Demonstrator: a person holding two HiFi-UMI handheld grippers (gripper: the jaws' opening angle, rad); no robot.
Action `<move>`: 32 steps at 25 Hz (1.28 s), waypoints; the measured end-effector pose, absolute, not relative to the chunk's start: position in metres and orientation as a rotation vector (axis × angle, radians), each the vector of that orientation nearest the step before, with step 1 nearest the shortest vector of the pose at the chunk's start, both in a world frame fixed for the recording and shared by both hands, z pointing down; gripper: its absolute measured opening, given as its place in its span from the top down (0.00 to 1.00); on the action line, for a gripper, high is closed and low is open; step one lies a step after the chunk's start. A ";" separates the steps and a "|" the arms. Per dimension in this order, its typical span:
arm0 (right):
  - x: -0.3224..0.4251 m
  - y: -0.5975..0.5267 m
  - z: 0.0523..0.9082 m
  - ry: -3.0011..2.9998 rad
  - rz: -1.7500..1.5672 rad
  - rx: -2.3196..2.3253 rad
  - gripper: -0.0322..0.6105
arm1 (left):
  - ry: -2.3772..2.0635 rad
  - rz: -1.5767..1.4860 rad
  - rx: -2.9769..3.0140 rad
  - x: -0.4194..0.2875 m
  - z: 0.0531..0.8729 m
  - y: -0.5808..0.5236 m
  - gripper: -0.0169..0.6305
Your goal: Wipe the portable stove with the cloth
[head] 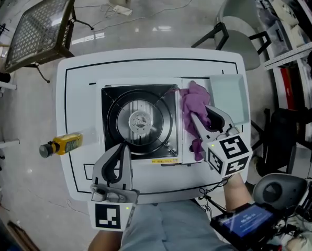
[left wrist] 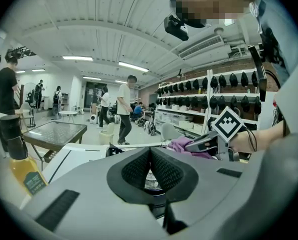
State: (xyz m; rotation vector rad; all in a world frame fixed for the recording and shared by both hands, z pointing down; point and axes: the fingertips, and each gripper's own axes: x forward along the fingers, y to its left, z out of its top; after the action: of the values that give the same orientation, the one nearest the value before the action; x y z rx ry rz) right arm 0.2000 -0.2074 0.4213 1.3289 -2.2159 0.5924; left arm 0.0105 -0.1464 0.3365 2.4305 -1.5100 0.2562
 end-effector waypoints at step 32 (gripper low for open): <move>0.182 -0.324 0.412 -2.138 0.363 1.199 0.74 | -1.594 0.280 2.253 -0.053 0.365 -0.144 0.95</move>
State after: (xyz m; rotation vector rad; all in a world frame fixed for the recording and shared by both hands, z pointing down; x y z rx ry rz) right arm 0.1815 -0.3245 0.4116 1.1985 -2.1384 0.3633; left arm -0.0531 -0.1442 0.3653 2.2529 -1.5944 0.2795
